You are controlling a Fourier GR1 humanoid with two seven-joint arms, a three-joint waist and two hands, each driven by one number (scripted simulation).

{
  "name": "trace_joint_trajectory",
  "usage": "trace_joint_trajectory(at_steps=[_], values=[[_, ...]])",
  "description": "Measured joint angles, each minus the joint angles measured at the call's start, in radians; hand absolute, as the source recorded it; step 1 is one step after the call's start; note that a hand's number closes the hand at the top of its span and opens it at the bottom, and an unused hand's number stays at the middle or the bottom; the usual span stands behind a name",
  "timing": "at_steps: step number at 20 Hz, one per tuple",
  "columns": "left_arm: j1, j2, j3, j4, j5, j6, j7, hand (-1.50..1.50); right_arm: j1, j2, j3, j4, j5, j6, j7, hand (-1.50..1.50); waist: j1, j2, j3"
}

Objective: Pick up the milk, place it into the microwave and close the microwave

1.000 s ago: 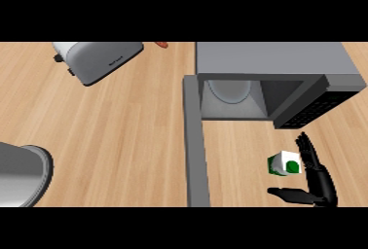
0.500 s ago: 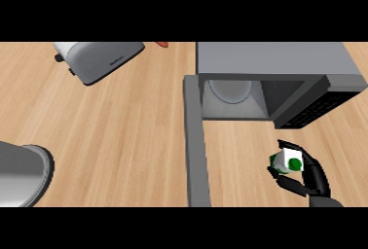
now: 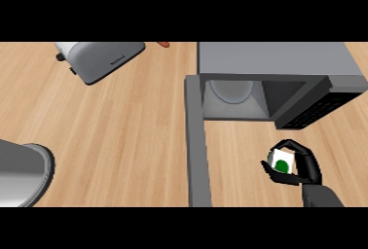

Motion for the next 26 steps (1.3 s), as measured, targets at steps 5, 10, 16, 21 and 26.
trace_joint_trajectory(at_steps=[5, 10, 16, 21, 26], values=[[-0.016, 0.013, 0.012, 0.020, 0.014, -0.007, 0.006, -1.50, -0.084, 0.021, -0.037, 0.042, -0.024, -0.033, 0.011, 1.50, 0.000, 0.001, 0.001], [-0.010, -0.005, 0.013, -0.003, 0.020, 0.000, 0.024, -1.50, -0.111, 0.049, -0.005, -0.013, -0.026, -0.003, 0.037, 1.50, -0.009, -0.002, -0.001], [-0.008, -0.021, 0.023, 0.000, 0.005, -0.002, 0.020, -1.50, -0.051, 0.102, 0.062, -0.207, -0.047, 0.076, 0.104, 1.50, -0.023, -0.008, -0.002], [-0.006, -0.004, 0.054, 0.001, 0.038, -0.006, 0.040, -1.50, 0.038, 0.146, 0.127, -0.444, -0.044, 0.049, 0.223, 1.50, -0.023, -0.007, -0.002], [-0.018, -0.006, 0.066, 0.025, 0.039, -0.023, 0.038, -1.50, 0.033, 0.185, 0.173, -0.601, -0.036, -0.029, 0.374, 1.50, -0.019, -0.006, -0.002]])
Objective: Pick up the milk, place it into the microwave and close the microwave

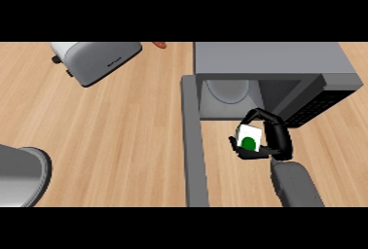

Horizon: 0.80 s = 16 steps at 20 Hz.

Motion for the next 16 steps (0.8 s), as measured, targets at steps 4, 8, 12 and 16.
trace_joint_trajectory(at_steps=[4, 8, 12, 16], values=[[0.006, 0.009, 0.010, 0.011, 0.013, -0.008, -0.002, -1.50, -0.072, 0.008, 0.018, -0.033, 0.018, -0.062, 0.103, 1.50, 0.005, 0.001, 0.000], [0.002, 0.031, 0.038, 0.043, 0.036, -0.027, -0.008, -1.50, -0.178, 0.009, 0.025, 0.021, 0.069, -0.150, 0.170, 1.50, 0.012, 0.003, 0.000], [-0.011, 0.038, 0.040, 0.051, 0.036, -0.030, -0.004, -1.50, -0.318, 0.002, 0.017, 0.153, 0.132, -0.228, 0.215, 1.50, 0.020, 0.008, 0.002], [-0.029, 0.031, 0.029, 0.067, 0.006, -0.042, -0.014, -1.50, -0.444, -0.015, -0.007, 0.327, 0.176, -0.296, 0.210, 1.50, 0.029, 0.013, 0.003]])
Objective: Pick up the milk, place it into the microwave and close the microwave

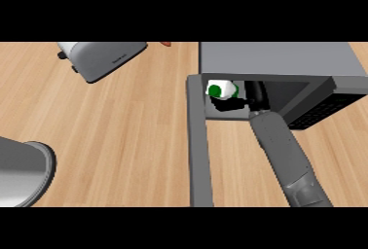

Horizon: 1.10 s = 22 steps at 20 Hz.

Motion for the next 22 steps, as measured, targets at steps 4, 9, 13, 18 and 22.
trace_joint_trajectory(at_steps=[4, 9, 13, 18, 22], values=[[-0.017, 0.012, 0.000, 0.026, -0.004, -0.011, -0.004, -1.50, -0.104, -0.020, -0.033, 0.159, 0.029, -0.072, -0.024, 1.50, 0.013, 0.005, 0.000], [-0.037, 0.010, -0.016, 0.046, -0.016, -0.022, -0.011, -1.50, -0.202, -0.050, -0.081, 0.308, 0.033, -0.134, -0.055, 1.50, 0.033, 0.017, 0.003], [-0.055, 0.014, -0.028, 0.044, -0.022, -0.017, -0.006, -1.50, -0.245, -0.072, -0.103, 0.380, 0.048, -0.230, -0.070, 1.50, 0.048, 0.026, 0.004], [-0.078, 0.013, -0.046, 0.053, -0.043, -0.021, -0.011, -1.50, -0.276, -0.116, -0.098, 0.442, 0.090, -0.335, -0.100, 1.50, 0.067, 0.042, 0.006], [-0.086, 0.009, -0.061, 0.059, -0.054, -0.022, -0.006, -1.50, -0.297, -0.149, -0.088, 0.487, 0.121, -0.383, -0.116, 1.50, 0.080, 0.049, 0.007]])
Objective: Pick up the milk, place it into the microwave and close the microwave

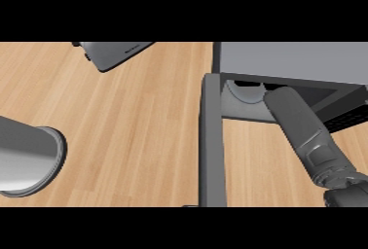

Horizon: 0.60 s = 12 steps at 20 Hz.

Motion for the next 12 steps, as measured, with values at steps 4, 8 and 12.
trace_joint_trajectory(at_steps=[4, 8, 12], values=[[-0.017, 0.007, -0.009, 0.010, -0.010, -0.001, 0.000, -1.50, -0.015, -0.040, 0.009, 0.049, 0.028, -0.051, 0.027, -1.50, 0.011, 0.003, -0.003], [-0.024, 0.006, -0.014, 0.007, -0.025, -0.002, -0.002, -1.50, -0.012, -0.093, 0.016, 0.116, 0.056, -0.163, 0.136, -1.50, 0.018, 0.006, -0.006], [-0.034, 0.002, -0.022, 0.012, -0.061, -0.003, -0.008, -1.50, -0.023, -0.098, 0.034, 0.129, 0.079, -0.188, 0.154, -1.50, 0.023, 0.008, -0.004]])
